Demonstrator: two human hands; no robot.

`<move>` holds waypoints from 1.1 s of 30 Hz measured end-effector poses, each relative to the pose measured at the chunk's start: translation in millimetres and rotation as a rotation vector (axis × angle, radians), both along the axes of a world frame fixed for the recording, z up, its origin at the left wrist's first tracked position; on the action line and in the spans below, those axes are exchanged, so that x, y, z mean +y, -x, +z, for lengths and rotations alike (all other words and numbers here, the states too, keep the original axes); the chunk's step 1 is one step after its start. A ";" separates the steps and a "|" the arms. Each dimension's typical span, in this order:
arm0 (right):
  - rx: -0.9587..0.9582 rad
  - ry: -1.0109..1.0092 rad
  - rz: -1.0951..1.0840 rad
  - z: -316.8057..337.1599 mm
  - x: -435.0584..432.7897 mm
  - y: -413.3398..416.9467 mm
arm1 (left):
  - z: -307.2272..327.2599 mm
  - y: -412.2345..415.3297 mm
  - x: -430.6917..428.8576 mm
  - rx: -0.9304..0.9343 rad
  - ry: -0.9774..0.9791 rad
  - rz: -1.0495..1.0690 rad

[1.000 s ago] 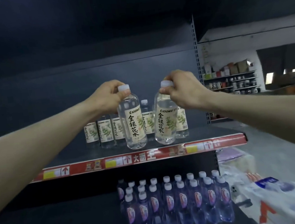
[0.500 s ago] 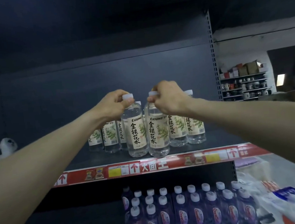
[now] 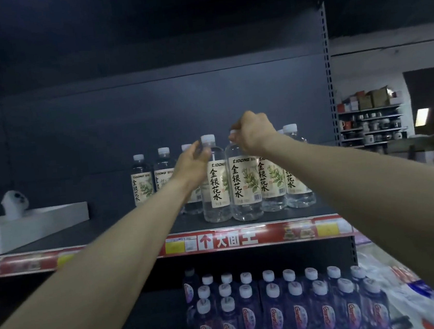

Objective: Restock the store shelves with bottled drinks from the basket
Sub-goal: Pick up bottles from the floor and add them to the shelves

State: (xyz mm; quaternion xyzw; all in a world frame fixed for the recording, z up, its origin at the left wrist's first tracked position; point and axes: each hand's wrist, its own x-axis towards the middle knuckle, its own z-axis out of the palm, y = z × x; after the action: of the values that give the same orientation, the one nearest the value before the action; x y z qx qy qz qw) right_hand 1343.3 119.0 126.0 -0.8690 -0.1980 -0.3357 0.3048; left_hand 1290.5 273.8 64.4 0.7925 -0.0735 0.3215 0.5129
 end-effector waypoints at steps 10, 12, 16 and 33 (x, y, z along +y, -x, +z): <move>-0.190 -0.054 0.054 -87.0 -25.2 42.2 | -61.4 -1.1 0.4 0.203 -0.025 0.049; -0.162 -0.068 0.059 -113.2 -32.0 46.3 | -71.5 0.5 4.3 0.235 -0.105 0.111; 0.104 -0.008 0.016 -149.2 -32.8 36.7 | -66.7 5.2 4.7 0.255 -0.160 0.112; 0.119 0.027 -0.230 -145.6 -17.9 19.1 | -80.9 -16.5 12.8 0.361 -0.370 0.222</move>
State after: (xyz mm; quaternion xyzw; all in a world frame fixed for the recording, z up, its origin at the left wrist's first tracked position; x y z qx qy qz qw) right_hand 1324.1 101.1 -19.5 -0.9084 -0.0832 -0.3134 0.2639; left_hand 1307.0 286.7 -16.5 0.9204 0.0489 0.2103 0.3259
